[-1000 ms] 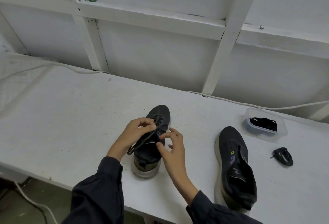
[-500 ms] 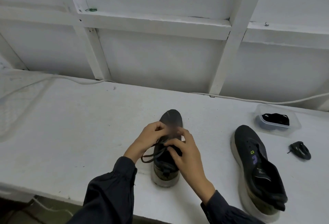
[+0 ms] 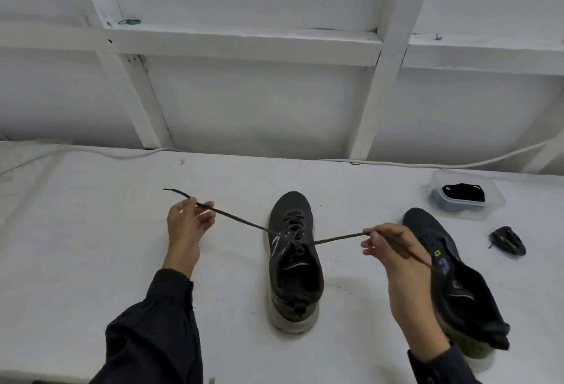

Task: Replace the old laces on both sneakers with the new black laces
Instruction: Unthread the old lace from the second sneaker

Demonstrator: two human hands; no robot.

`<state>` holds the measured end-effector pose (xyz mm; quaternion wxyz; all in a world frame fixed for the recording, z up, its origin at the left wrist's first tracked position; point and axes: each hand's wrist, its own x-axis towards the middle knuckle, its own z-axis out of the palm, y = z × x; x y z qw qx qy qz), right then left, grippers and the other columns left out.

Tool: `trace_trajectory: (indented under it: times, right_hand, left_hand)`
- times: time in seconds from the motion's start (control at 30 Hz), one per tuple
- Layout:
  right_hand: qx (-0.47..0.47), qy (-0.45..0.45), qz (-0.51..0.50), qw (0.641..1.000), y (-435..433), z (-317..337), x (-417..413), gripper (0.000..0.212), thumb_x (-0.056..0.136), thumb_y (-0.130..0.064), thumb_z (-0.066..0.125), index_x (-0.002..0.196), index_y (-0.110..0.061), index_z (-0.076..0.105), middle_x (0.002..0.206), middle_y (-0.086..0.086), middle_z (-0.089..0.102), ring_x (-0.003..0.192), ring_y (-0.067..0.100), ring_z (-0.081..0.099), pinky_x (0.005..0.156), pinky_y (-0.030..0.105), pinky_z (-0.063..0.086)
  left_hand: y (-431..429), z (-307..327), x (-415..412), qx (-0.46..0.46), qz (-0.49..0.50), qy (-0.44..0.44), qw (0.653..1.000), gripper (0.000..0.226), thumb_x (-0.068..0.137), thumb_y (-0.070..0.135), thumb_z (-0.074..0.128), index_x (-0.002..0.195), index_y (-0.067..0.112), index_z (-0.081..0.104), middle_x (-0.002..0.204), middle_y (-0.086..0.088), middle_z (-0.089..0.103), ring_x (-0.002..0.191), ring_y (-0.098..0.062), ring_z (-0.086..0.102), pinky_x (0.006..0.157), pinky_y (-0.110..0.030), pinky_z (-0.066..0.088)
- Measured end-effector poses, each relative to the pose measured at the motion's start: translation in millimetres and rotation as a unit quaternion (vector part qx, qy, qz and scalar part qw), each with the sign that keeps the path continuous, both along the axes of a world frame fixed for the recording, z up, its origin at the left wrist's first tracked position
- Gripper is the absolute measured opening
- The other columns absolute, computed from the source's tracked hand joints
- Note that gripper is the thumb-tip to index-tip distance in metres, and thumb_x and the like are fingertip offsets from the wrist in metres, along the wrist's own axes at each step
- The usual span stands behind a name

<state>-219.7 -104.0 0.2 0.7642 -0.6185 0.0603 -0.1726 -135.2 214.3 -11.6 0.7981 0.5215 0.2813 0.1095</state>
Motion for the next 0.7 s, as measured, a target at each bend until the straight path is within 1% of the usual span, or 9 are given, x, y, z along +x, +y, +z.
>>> trace_trajectory:
  times: [0.07,0.17,0.23,0.3,0.37,0.4,0.47,0.57,0.7]
  right_hand:
    - [0.089,0.008,-0.070,0.994,-10.7,3.6,8.0,0.015,0.093,0.004,0.057,0.091,-0.010,0.062,0.082,0.006,0.069,0.065,0.015,0.062,0.063,0.022,0.053]
    - [0.188,0.013,-0.162,0.969,-23.1,11.3,21.1,0.017,0.096,-0.002,0.056,0.089,-0.017,0.059,0.073,-0.005,0.066,0.063,0.010,0.062,0.069,0.021,0.055]
    - [0.206,0.008,-0.190,0.960,-26.6,14.2,28.2,0.016,0.096,-0.001,0.056,0.091,-0.016,0.058,0.075,-0.004,0.066,0.066,0.009,0.067,0.075,0.022,0.056]
    - [0.194,0.009,-0.135,0.972,-24.1,12.0,32.8,0.017,0.090,0.001,0.061,0.102,-0.010,0.056,0.091,0.007,0.067,0.080,0.016,0.072,0.083,0.028,0.057]
    - [0.143,0.074,-0.023,0.987,-17.3,2.2,34.9,0.044,0.081,-0.002,0.069,0.121,-0.006,0.051,0.109,0.012,0.066,0.097,0.021,0.071,0.085,0.036,0.059]
    - [0.082,0.127,0.035,0.988,-11.7,-1.0,33.3,0.046,0.082,-0.001,0.069,0.124,-0.006,0.052,0.114,0.011,0.066,0.101,0.022,0.070,0.085,0.037,0.059]
    - [-0.074,0.205,0.131,0.967,2.2,-5.0,29.0,0.027,0.087,-0.001,0.068,0.113,-0.006,0.066,0.112,0.013,0.070,0.099,0.019,0.069,0.080,0.032,0.061]
    - [-0.202,0.194,0.204,0.938,24.3,-5.7,21.5,0.005,0.084,-0.012,0.075,0.089,-0.014,0.075,0.092,0.004,0.075,0.086,0.016,0.070,0.072,0.024,0.057]
    - [-0.307,0.149,0.190,0.921,42.7,-3.9,15.1,0.029,0.071,-0.022,0.085,0.090,-0.033,0.066,0.101,-0.020,0.063,0.082,0.003,0.063,0.070,0.021,0.054]
  left_hand:
    - [17.8,-4.2,2.0,-0.047,0.052,-0.018,0.997,0.009,0.103,0.012,0.043,0.109,0.005,0.042,0.084,-0.013,0.064,0.054,-0.014,0.065,0.055,-0.023,0.056]
    - [36.0,-10.2,5.3,-0.079,0.116,-0.050,0.989,0.008,0.103,0.009,0.042,0.108,0.004,0.042,0.093,-0.016,0.060,0.069,-0.020,0.069,0.065,-0.027,0.060]
    - [41.0,-13.9,7.4,-0.051,0.103,-0.047,0.992,0.010,0.101,0.008,0.046,0.109,0.003,0.046,0.101,-0.014,0.058,0.086,-0.024,0.068,0.085,-0.034,0.058]
    - [34.9,-15.6,6.1,0.011,0.028,-0.021,0.999,0.020,0.098,0.005,0.052,0.117,-0.002,0.052,0.112,-0.013,0.059,0.103,-0.026,0.063,0.101,-0.037,0.049]
    - [17.3,-13.5,-2.6,0.095,-0.063,0.009,0.993,0.034,0.095,0.004,0.057,0.128,-0.001,0.055,0.125,-0.015,0.059,0.112,-0.025,0.059,0.102,-0.035,0.047]
    - [6.3,-12.2,-9.2,0.147,-0.107,0.016,0.983,0.034,0.094,0.006,0.060,0.128,0.005,0.059,0.127,-0.013,0.059,0.113,-0.024,0.059,0.102,-0.037,0.047]
    - [-16.9,-8.6,-25.5,0.245,-0.202,0.005,0.948,0.025,0.091,0.013,0.065,0.115,0.018,0.068,0.120,-0.003,0.065,0.108,-0.017,0.061,0.101,-0.039,0.049]
    - [-49.2,-1.1,-46.8,0.305,-0.326,-0.049,0.893,0.011,0.085,0.019,0.074,0.094,0.025,0.073,0.097,0.008,0.073,0.096,-0.008,0.065,0.087,-0.029,0.053]
    - [-77.6,-2.6,-55.9,0.397,-0.382,-0.120,0.826,0.027,0.073,0.029,0.080,0.093,0.038,0.064,0.100,0.022,0.063,0.095,-0.002,0.059,0.068,-0.023,0.050]
